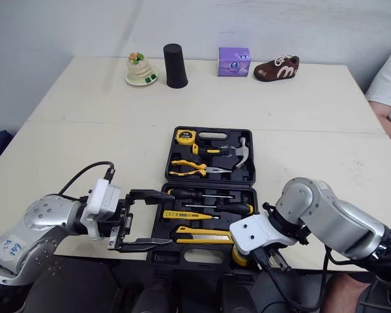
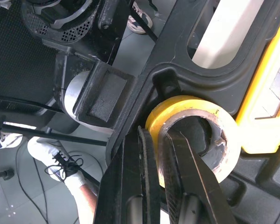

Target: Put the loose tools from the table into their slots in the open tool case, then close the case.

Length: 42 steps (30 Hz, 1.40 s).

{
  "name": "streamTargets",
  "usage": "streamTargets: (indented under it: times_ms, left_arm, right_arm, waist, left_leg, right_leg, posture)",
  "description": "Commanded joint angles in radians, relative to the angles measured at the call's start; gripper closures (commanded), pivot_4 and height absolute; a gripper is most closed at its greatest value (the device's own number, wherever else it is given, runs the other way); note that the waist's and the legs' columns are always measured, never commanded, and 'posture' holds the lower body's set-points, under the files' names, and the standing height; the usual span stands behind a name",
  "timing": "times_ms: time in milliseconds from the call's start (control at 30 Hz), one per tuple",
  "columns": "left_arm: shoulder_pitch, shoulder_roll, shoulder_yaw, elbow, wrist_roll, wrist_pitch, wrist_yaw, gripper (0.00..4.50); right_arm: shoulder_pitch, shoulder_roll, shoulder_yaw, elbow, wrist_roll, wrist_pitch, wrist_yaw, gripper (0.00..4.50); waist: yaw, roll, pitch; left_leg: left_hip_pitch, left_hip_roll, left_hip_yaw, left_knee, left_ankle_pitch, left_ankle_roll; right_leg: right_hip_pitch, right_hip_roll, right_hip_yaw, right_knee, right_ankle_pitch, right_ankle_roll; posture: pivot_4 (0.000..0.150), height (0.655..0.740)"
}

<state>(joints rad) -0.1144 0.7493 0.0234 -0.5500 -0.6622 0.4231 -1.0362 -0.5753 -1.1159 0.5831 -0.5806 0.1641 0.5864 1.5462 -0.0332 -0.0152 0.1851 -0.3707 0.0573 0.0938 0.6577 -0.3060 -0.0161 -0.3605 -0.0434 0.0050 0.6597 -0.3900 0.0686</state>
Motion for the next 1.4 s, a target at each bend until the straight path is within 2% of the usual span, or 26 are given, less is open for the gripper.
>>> streamTargets:
  times_ms: [33,100,200,333,400,533,633,733,867,1100,1267,1400]
  left_arm:
    - [-0.005,0.0,0.017,-0.038,-0.009,-0.014,0.004,0.0]
    - [-0.006,0.001,0.017,-0.035,-0.009,-0.016,0.0,0.0]
    - [-0.009,0.001,0.016,-0.029,-0.008,-0.018,-0.005,0.0]
    - [-0.007,0.005,0.019,-0.023,-0.007,-0.022,-0.015,0.0]
    - [-0.007,0.007,0.022,-0.016,-0.006,-0.027,-0.019,0.0]
    - [-0.019,-0.004,0.021,0.004,0.005,-0.045,-0.018,0.0]
    - [-0.028,-0.007,0.016,0.015,0.013,-0.056,-0.021,0.0]
    - [-0.038,-0.002,0.009,0.029,0.015,-0.058,-0.034,0.0]
    - [-0.059,0.0,0.003,0.048,0.02,-0.058,-0.05,0.0]
    - [-0.048,0.029,0.022,0.051,0.017,-0.044,-0.075,0.0]
    - [-0.026,0.046,0.039,0.039,0.011,-0.038,-0.075,0.0]
    - [-0.007,0.06,0.058,0.024,0.007,-0.031,-0.069,0.0]
  right_arm:
    - [0.005,-0.003,-0.015,-0.021,0.022,0.008,0.046,3.23]
    - [0.006,-0.02,-0.036,-0.025,0.057,-0.009,0.063,2.21]
    - [0.004,-0.039,-0.064,-0.016,0.093,-0.032,0.068,2.21]
    - [-0.003,-0.091,-0.124,-0.021,0.237,-0.019,0.068,2.21]
    - [0.023,-0.112,-0.201,0.006,0.345,-0.021,0.068,2.21]
    - [0.184,-0.039,-0.406,0.086,0.511,-0.063,0.02,2.21]
    - [0.313,0.049,-0.502,0.11,0.527,-0.156,-0.018,3.01]
    - [0.416,0.101,-0.534,0.112,0.504,-0.188,-0.061,4.45]
    - [0.502,0.152,-0.506,0.163,0.4,-0.325,-0.053,4.45]
    - [0.526,0.287,-0.443,0.297,0.278,-0.421,-0.142,4.45]
    - [0.564,0.285,-0.398,0.437,0.172,-0.541,-0.125,4.45]
    - [0.598,0.283,-0.38,0.563,0.13,-0.695,-0.096,4.45]
  waist:
    - [0.001,0.0,0.0]
    - [0.001,0.0,0.0]
    - [0.001,0.0,0.0]
    - [0.001,0.0,0.0]
    - [0.0,0.0,0.0]
    - [0.003,-0.003,0.001]
    - [0.005,-0.004,0.001]
    - [0.005,-0.004,0.001]
    - [0.004,-0.005,0.001]
    - [0.004,-0.005,0.001]
    - [0.004,-0.006,0.001]
    - [0.006,-0.012,-0.003]
  left_leg:
    - [0.0,0.0,0.0,0.0,0.0,0.0]
    - [0.0,0.0,0.0,0.0,0.0,0.0]
    - [0.0,0.0,0.0,-0.001,0.0,0.0]
    - [0.0,0.0,0.0,0.0,0.0,0.0]
    - [0.0,0.0,0.0,-0.001,0.0,0.0]
    - [0.0,0.0,0.0,-0.001,-0.001,0.003]
    - [0.0,0.0,-0.001,-0.001,-0.002,0.003]
    - [0.0,-0.001,0.0,0.0,-0.001,0.002]
    - [0.0,0.0,-0.001,0.0,-0.001,0.002]
    - [0.0,0.0,0.0,-0.001,0.0,0.0]
    - [0.002,0.0,0.0,0.0,0.0,0.001]
    - [0.005,0.0,-0.001,-0.001,-0.001,0.001]
  right_leg:
    - [0.0,0.0,0.0,0.0,0.0,0.0]
    - [0.0,0.0,0.0,0.0,0.0,0.0]
    - [0.0,0.0,0.0,0.0,0.0,0.0]
    - [0.0,0.0,0.0,0.0,0.0,0.0]
    - [0.0,0.0,0.0,0.0,0.0,0.0]
    - [0.001,0.0,-0.001,-0.001,0.0,0.0]
    - [0.002,0.0,-0.001,-0.002,0.0,0.0]
    - [0.002,0.0,-0.001,-0.002,0.0,0.001]
    - [0.002,0.0,-0.001,-0.002,0.0,0.001]
    - [0.001,0.001,0.0,-0.001,0.0,0.001]
    - [0.003,0.001,0.0,-0.001,0.0,0.001]
    - [0.007,0.001,-0.001,-0.002,0.0,0.001]
  posture:
    - [0.15,0.7341]
    - [0.15,0.7341]
    - [0.15,0.7341]
    - [0.15,0.7341]
    - [0.15,0.7341]
    - [0.15,0.7341]
    - [0.15,0.7341]
    - [0.15,0.7341]
    - [0.15,0.7341]
    - [0.15,0.7341]
    - [0.15,0.7341]
    - [0.15,0.7341]
